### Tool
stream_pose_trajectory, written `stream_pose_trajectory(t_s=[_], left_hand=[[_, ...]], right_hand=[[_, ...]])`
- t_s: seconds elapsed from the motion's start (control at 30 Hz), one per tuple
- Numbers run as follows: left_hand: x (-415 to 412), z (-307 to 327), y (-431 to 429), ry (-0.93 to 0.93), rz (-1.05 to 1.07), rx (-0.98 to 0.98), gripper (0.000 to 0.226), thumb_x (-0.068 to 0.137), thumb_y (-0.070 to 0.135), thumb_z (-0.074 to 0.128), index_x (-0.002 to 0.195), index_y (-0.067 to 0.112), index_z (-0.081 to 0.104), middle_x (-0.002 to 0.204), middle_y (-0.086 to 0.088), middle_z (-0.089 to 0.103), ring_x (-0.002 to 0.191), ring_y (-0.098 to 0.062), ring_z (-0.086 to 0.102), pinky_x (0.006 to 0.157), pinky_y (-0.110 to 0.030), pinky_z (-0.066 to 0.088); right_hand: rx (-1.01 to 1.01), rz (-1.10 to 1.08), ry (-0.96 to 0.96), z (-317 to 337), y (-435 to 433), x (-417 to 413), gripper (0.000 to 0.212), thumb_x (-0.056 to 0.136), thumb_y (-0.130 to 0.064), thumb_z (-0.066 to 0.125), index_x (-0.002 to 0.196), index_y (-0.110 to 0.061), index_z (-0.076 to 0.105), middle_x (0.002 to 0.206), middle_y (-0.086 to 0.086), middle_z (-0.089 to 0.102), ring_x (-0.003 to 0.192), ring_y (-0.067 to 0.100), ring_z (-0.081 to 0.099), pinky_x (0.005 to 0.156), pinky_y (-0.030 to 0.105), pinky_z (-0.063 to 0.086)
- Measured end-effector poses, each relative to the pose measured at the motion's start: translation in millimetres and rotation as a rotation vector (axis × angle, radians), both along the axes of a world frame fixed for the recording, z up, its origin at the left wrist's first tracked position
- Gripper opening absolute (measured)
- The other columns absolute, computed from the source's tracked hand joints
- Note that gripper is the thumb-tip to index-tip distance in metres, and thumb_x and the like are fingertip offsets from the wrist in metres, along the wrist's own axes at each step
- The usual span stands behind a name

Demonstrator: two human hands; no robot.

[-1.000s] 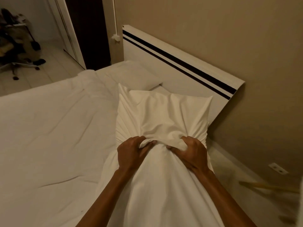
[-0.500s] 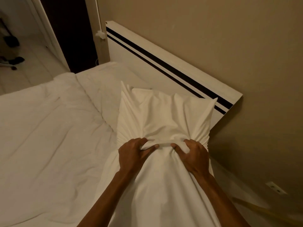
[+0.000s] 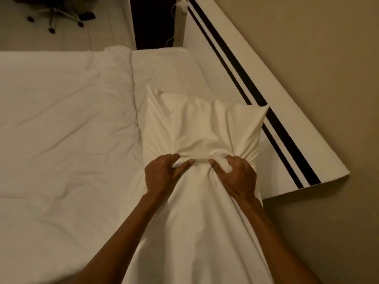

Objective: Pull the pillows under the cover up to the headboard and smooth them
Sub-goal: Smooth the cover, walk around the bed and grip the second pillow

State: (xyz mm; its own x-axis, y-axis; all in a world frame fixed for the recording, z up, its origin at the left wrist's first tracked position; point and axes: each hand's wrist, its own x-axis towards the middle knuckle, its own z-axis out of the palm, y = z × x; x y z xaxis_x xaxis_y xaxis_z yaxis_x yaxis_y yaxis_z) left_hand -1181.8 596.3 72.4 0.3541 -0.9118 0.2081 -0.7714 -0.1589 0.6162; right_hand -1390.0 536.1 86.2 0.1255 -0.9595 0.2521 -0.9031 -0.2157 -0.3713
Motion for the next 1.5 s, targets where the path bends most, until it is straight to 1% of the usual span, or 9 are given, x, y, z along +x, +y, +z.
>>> stream_pose_trajectory(t_s=[0.37, 0.67, 0.9, 1.03, 1.13, 1.2, 1.3, 1.37, 1.5], left_hand=[[-56, -63, -62, 0.076, 0.238, 0.125, 0.068, 0.084, 0.081, 0.041, 0.064, 0.018, 0.059, 0.054, 0.002, 0.055, 0.054, -0.012, 0.054, 0.053, -0.036, 0.047], [-104, -149, -141, 0.146, 0.423, 0.231, 0.067, 0.084, 0.079, 0.049, 0.06, 0.017, 0.054, 0.052, 0.001, 0.053, 0.052, -0.012, 0.054, 0.055, -0.041, 0.049], [-110, -223, -232, 0.13, 0.462, 0.198, 0.074, 0.081, 0.086, 0.039, 0.068, 0.017, 0.062, 0.056, 0.0, 0.057, 0.058, -0.015, 0.056, 0.059, -0.036, 0.047], [-96, -281, -298, 0.069, 0.438, 0.155, 0.069, 0.084, 0.081, 0.042, 0.069, 0.018, 0.064, 0.059, -0.001, 0.059, 0.061, -0.016, 0.058, 0.06, -0.036, 0.047], [-87, -350, -325, -0.072, 0.407, 0.174, 0.051, 0.089, 0.073, 0.048, 0.096, 0.027, 0.069, 0.083, 0.001, 0.066, 0.08, -0.021, 0.063, 0.071, -0.035, 0.043], [-94, -403, -319, -0.107, 0.395, 0.184, 0.054, 0.091, 0.067, 0.049, 0.128, 0.028, 0.058, 0.115, -0.003, 0.064, 0.11, -0.024, 0.061, 0.094, -0.038, 0.042], [-120, -447, -295, -0.075, 0.417, 0.117, 0.069, 0.096, 0.062, 0.044, 0.154, 0.028, 0.032, 0.157, -0.006, 0.038, 0.15, -0.021, 0.028, 0.123, -0.045, 0.02], [-123, -447, -287, -0.052, 0.412, 0.148, 0.077, 0.095, 0.065, 0.042, 0.159, 0.031, 0.016, 0.166, -0.005, 0.021, 0.156, -0.02, 0.011, 0.126, -0.047, 0.009], [-126, -434, -266, 0.082, 0.394, 0.275, 0.088, 0.093, 0.072, 0.038, 0.159, 0.037, -0.007, 0.169, -0.005, -0.005, 0.156, -0.021, -0.006, 0.125, -0.053, 0.002]], right_hand=[[0.066, 0.198, 0.109, -56, -104, -36, 0.068, 0.077, -0.085, 0.045, 0.087, -0.022, 0.071, 0.083, 0.001, 0.069, 0.083, 0.027, 0.066, 0.064, 0.034, 0.05], [0.118, 0.387, 0.137, -146, -212, -65, 0.067, 0.08, -0.082, 0.041, 0.085, -0.021, 0.07, 0.083, 0.002, 0.07, 0.083, 0.029, 0.067, 0.065, 0.037, 0.053], [0.025, 0.402, 0.104, -220, -311, -66, 0.07, 0.082, -0.08, 0.04, 0.09, -0.019, 0.072, 0.082, 0.003, 0.071, 0.082, 0.029, 0.068, 0.065, 0.036, 0.053], [-0.066, 0.401, 0.09, -280, -374, -54, 0.06, 0.087, -0.072, 0.05, 0.095, -0.016, 0.071, 0.085, 0.006, 0.071, 0.082, 0.031, 0.067, 0.065, 0.036, 0.051], [-0.093, 0.383, 0.13, -351, -398, -48, 0.057, 0.089, -0.067, 0.052, 0.108, -0.015, 0.066, 0.095, 0.01, 0.063, 0.089, 0.033, 0.061, 0.069, 0.038, 0.048], [-0.09, 0.342, 0.165, -406, -390, -51, 0.057, 0.092, -0.065, 0.05, 0.123, -0.018, 0.062, 0.113, 0.013, 0.057, 0.104, 0.034, 0.055, 0.083, 0.045, 0.047], [-0.095, 0.296, 0.129, -444, -380, -58, 0.058, 0.096, -0.063, 0.045, 0.14, -0.026, 0.053, 0.14, 0.013, 0.047, 0.131, 0.033, 0.044, 0.107, 0.047, 0.038], [-0.04, 0.322, 0.122, -442, -381, -61, 0.062, 0.097, -0.065, 0.041, 0.148, -0.03, 0.045, 0.152, 0.014, 0.038, 0.142, 0.034, 0.034, 0.115, 0.049, 0.03], [0.109, 0.378, 0.17, -430, -363, -89, 0.071, 0.097, -0.068, 0.036, 0.158, -0.038, 0.019, 0.167, 0.011, 0.014, 0.152, 0.037, 0.013, 0.123, 0.053, 0.015]])
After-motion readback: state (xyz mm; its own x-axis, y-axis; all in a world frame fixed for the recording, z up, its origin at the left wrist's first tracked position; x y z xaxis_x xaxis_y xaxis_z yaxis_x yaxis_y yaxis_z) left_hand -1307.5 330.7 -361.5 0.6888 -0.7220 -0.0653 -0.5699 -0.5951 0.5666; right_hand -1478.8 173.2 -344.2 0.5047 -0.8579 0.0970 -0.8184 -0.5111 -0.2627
